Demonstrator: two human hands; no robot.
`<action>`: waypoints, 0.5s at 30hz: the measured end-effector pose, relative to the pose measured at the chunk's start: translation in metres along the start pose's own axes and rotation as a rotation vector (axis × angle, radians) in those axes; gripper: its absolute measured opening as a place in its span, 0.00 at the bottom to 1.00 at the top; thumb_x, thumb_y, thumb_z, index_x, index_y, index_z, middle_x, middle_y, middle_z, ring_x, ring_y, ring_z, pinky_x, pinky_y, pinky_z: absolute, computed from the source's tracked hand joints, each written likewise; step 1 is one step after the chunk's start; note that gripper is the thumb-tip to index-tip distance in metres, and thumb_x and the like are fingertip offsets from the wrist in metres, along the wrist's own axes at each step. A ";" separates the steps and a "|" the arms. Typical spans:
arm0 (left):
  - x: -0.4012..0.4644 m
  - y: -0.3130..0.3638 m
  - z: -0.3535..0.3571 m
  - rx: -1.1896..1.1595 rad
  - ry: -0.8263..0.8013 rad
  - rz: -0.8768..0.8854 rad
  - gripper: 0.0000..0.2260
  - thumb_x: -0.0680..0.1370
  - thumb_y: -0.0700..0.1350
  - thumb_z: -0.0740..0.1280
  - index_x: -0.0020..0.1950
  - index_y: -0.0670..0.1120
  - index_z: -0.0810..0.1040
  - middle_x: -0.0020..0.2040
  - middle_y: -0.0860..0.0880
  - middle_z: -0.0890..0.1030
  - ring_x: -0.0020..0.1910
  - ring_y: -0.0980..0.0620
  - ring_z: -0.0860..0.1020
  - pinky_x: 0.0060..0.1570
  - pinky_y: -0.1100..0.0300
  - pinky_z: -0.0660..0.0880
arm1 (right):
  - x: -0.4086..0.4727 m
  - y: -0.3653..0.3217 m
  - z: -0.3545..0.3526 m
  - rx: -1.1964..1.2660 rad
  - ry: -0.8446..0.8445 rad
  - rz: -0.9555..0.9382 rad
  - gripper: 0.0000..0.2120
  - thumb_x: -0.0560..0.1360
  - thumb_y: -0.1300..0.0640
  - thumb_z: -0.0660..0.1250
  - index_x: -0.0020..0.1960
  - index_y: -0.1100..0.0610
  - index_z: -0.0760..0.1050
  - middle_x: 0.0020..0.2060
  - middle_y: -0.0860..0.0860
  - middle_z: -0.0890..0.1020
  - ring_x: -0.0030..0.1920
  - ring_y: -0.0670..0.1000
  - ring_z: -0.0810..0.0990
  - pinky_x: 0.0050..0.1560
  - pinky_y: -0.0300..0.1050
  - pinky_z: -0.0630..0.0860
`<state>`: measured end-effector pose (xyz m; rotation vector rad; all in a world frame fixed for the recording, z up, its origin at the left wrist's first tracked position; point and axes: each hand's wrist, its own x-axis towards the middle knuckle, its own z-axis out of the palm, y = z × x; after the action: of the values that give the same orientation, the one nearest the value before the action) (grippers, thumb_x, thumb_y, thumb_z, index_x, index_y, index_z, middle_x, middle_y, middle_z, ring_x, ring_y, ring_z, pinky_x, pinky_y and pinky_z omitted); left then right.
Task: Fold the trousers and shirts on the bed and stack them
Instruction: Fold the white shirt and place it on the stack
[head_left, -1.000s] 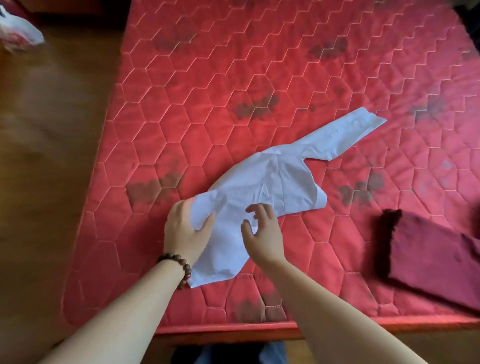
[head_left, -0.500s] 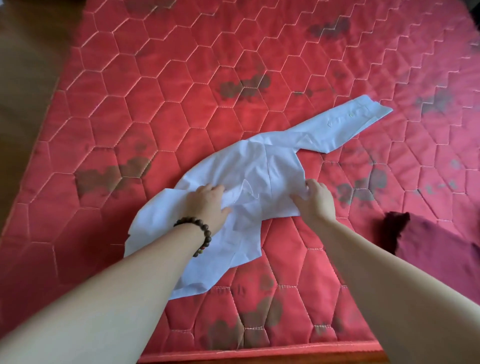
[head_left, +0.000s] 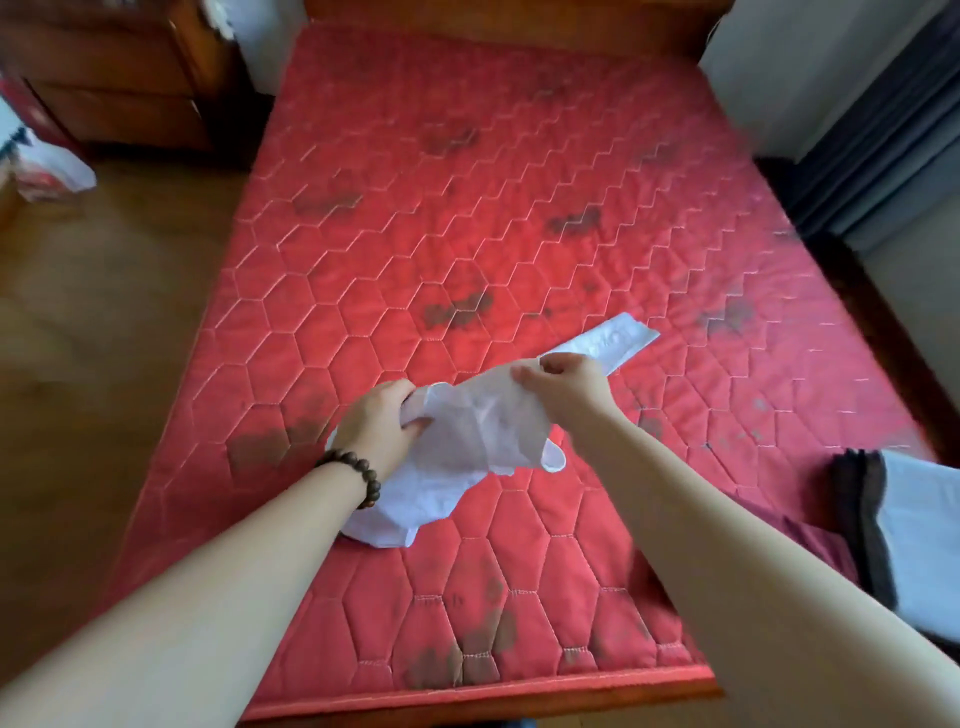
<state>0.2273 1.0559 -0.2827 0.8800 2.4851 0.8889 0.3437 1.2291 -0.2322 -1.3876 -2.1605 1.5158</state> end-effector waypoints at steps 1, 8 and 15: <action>-0.005 0.017 -0.017 -0.047 0.022 0.048 0.05 0.73 0.45 0.71 0.42 0.49 0.76 0.41 0.51 0.76 0.40 0.48 0.75 0.37 0.58 0.67 | -0.013 -0.024 -0.007 0.054 0.030 0.004 0.16 0.71 0.57 0.72 0.31 0.52 0.67 0.26 0.47 0.67 0.27 0.47 0.65 0.29 0.40 0.63; -0.049 0.145 -0.100 -0.352 -0.012 0.276 0.30 0.67 0.65 0.71 0.61 0.47 0.74 0.54 0.53 0.78 0.51 0.57 0.77 0.51 0.65 0.73 | -0.081 -0.147 -0.057 0.341 0.084 -0.103 0.05 0.71 0.60 0.74 0.44 0.55 0.80 0.35 0.52 0.81 0.34 0.50 0.80 0.37 0.44 0.80; -0.048 0.208 -0.178 -0.266 0.164 0.407 0.07 0.75 0.32 0.59 0.39 0.40 0.74 0.30 0.50 0.72 0.30 0.51 0.69 0.30 0.59 0.62 | -0.125 -0.229 -0.128 0.404 -0.347 -0.288 0.13 0.73 0.76 0.60 0.48 0.63 0.80 0.43 0.59 0.84 0.45 0.53 0.84 0.52 0.43 0.81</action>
<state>0.2622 1.0722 -0.0077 1.2837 2.2760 1.4390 0.3532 1.2071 0.0575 -0.6964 -1.9551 2.0363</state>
